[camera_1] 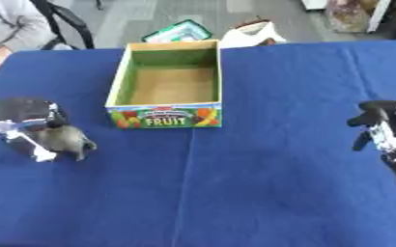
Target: Pick up objects on the table and place them in the box.
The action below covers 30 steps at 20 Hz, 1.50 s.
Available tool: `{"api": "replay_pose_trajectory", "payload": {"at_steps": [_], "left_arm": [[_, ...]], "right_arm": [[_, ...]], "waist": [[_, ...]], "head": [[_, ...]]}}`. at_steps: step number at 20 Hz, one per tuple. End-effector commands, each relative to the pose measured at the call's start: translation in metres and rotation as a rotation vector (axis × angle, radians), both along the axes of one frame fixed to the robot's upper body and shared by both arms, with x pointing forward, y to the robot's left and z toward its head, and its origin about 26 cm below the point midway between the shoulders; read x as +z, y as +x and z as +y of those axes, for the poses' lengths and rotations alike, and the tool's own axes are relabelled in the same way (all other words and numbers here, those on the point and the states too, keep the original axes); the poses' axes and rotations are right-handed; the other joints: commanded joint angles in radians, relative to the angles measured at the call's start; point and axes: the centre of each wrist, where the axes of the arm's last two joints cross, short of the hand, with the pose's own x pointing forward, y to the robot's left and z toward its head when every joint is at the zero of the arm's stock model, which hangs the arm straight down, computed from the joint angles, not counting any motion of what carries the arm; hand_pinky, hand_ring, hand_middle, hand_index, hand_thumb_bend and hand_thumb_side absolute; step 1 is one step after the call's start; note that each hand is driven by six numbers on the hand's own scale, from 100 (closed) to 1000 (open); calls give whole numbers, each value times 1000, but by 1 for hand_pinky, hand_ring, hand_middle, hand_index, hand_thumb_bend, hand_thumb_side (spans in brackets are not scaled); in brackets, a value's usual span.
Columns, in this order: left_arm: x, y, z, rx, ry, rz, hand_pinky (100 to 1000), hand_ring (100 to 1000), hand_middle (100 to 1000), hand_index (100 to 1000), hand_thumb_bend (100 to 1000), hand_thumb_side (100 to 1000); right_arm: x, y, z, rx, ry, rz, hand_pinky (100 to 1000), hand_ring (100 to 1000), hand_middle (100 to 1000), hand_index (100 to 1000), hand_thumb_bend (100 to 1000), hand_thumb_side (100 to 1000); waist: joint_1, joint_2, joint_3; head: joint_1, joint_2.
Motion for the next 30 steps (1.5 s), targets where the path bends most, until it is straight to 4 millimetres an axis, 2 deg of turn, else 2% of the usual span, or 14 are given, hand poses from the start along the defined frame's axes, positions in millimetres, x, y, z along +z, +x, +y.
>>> {"api": "replay_pose_trajectory", "payload": {"at_steps": [1, 7, 15, 18, 20, 25, 30], "left_arm": [[20, 2, 7, 9, -20, -39, 529, 441, 341, 476, 116, 327], [41, 2, 9, 12, -96, -75, 527, 432, 326, 466, 100, 308], [98, 8, 1, -38, -182, -216, 529, 439, 323, 461, 104, 292], [116, 15, -6, -48, -210, -262, 529, 439, 323, 462, 115, 290], [125, 23, -13, -53, -222, -293, 533, 447, 334, 472, 153, 295], [128, 45, -32, -45, -229, -326, 533, 449, 333, 473, 178, 292], [114, 68, -44, 16, -235, -334, 533, 451, 334, 475, 195, 293]], "right_arm": [[9, 0, -2, 3, -16, -30, 365, 624, 513, 687, 100, 447], [8, 0, -2, 3, -17, -30, 365, 624, 513, 687, 100, 447], [7, -1, -3, 4, -22, -23, 366, 625, 513, 688, 100, 447], [6, -1, -3, 6, -26, -19, 366, 625, 513, 688, 100, 448], [6, -1, -3, 9, -28, -16, 366, 625, 513, 688, 100, 448], [6, -1, -2, 18, -34, -14, 365, 625, 513, 688, 100, 446], [7, 0, 0, 33, -42, -17, 364, 625, 512, 688, 100, 444]], "waist": [[-2, -13, 3], [-3, -15, 4], [3, -25, 1], [6, -28, -1], [10, -30, -4], [14, -28, -19], [21, -19, -47]], "head": [[0, 0], [-2, 0], [-2, 0], [0, 1], [2, 0], [13, -5], [30, -15]]}}
